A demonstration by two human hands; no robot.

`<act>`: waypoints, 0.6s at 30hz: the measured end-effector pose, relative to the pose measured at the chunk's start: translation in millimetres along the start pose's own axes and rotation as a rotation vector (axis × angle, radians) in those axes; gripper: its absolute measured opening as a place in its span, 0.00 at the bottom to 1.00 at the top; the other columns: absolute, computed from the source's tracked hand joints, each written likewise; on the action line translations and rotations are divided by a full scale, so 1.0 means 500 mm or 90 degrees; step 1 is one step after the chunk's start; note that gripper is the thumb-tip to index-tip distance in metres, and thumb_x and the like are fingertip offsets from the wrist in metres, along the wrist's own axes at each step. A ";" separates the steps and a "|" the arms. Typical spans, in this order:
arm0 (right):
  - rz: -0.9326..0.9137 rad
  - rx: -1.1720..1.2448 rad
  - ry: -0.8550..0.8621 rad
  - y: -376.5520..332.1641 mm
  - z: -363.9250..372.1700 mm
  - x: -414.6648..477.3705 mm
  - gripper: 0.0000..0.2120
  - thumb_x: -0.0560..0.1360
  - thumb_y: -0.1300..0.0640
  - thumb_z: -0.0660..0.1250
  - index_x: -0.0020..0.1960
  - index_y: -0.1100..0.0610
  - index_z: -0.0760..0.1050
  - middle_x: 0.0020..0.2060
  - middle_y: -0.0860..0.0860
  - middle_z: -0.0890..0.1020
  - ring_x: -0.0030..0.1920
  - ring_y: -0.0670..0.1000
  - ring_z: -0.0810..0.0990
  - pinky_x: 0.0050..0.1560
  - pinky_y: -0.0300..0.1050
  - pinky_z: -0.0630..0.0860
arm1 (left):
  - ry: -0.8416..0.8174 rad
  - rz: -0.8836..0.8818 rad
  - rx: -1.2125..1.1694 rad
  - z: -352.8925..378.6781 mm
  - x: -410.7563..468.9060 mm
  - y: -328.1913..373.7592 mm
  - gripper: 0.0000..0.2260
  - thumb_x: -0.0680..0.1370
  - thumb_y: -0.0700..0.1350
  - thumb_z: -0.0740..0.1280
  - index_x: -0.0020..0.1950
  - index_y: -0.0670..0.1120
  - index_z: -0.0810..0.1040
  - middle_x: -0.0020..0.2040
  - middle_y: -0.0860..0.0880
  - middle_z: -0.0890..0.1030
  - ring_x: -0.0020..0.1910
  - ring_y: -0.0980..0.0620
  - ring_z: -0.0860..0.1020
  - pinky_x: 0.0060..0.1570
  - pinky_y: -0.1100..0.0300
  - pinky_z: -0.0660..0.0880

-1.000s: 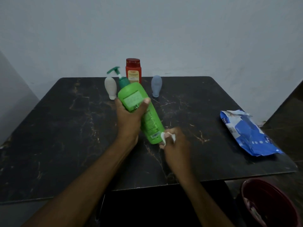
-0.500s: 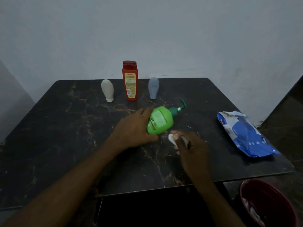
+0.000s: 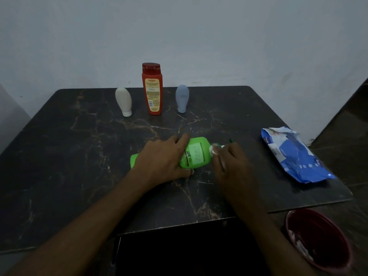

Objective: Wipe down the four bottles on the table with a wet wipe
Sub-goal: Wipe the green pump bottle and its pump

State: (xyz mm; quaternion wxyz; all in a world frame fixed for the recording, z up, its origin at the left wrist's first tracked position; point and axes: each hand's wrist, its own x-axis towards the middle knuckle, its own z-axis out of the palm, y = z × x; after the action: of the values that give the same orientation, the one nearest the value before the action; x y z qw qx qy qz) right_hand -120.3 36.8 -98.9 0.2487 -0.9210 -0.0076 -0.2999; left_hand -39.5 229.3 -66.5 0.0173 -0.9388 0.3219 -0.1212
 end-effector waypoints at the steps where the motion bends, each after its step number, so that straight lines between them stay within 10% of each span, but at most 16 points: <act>1: 0.001 -0.007 -0.023 0.003 0.002 -0.011 0.09 0.78 0.58 0.67 0.57 0.58 0.80 0.45 0.48 0.75 0.36 0.43 0.72 0.35 0.33 0.70 | 0.000 -0.006 0.000 -0.002 0.001 -0.001 0.42 0.70 0.74 0.66 0.75 0.53 0.56 0.67 0.49 0.76 0.54 0.47 0.81 0.44 0.53 0.72; 18: 0.069 0.036 0.050 0.012 -0.019 -0.013 0.02 0.77 0.60 0.69 0.49 0.57 0.80 0.42 0.45 0.75 0.35 0.41 0.72 0.34 0.32 0.71 | 0.010 -0.012 0.007 -0.004 -0.009 0.008 0.40 0.70 0.75 0.65 0.73 0.54 0.58 0.63 0.50 0.78 0.52 0.46 0.82 0.40 0.54 0.70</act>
State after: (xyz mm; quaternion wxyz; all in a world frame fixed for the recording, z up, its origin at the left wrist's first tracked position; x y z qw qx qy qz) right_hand -130.2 28.0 -98.6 0.2903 -0.9003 0.0439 -0.3213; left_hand -46.2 228.9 -65.8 0.0190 -0.9408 0.3122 -0.1304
